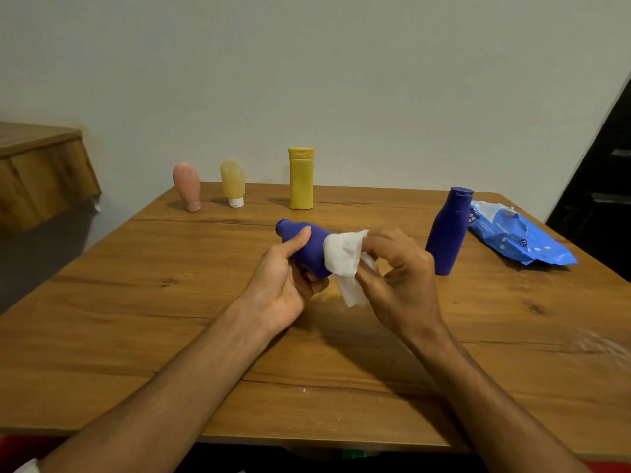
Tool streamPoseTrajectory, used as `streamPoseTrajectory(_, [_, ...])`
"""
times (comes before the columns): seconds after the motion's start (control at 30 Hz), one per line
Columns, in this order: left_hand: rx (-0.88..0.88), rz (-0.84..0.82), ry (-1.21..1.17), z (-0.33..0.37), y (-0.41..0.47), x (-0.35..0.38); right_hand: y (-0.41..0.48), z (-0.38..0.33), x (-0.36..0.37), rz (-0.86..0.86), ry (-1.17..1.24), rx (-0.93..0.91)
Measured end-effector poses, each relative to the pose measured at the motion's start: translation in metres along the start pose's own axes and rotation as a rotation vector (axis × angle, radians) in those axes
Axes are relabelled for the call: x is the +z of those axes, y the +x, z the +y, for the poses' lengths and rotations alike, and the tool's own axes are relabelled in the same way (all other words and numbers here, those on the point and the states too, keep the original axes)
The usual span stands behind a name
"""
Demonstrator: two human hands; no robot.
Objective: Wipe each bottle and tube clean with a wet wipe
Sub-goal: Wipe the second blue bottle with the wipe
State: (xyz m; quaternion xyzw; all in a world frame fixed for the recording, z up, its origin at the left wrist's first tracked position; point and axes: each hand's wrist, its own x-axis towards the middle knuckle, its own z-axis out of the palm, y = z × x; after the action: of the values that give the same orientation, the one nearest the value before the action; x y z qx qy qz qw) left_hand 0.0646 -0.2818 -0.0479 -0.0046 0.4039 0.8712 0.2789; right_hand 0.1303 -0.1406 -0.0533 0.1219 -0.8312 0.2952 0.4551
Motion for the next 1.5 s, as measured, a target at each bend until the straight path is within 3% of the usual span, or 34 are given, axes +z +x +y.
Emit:
streamPoseTrajectory(0.2, [0.050,-0.049,0.005,0.003,-0.002,-0.003,0.005,-0.004,-0.006,0.058,0.187,0.262])
streamPoseTrajectory(0.4, [0.029,-0.123,-0.004,0.004,-0.002,-0.004,0.007,-0.017,-0.008,-0.079,0.513,0.384])
streamPoseTrajectory(0.6, [0.046,-0.197,0.111,-0.003,-0.004,0.001,0.007,-0.016,-0.007,-0.117,0.510,0.374])
streamPoseTrajectory(0.77, [-0.006,-0.177,-0.031,0.000,0.000,-0.004,0.008,-0.013,-0.010,-0.005,0.531,0.415])
streamPoseTrajectory(0.87, [0.015,-0.157,0.012,0.001,-0.001,-0.004,0.008,-0.009,-0.012,0.033,0.527,0.445])
streamPoseTrajectory(1.27, [-0.030,-0.214,-0.053,0.004,-0.008,0.001,0.008,-0.010,-0.011,0.014,0.461,0.438])
streamPoseTrajectory(1.4, [-0.036,-0.173,-0.052,0.002,-0.006,0.001,0.006,-0.012,-0.010,-0.073,0.408,0.306])
streamPoseTrajectory(1.5, [-0.048,-0.232,-0.007,0.003,-0.008,0.001,0.003,-0.015,-0.005,-0.203,0.351,0.140])
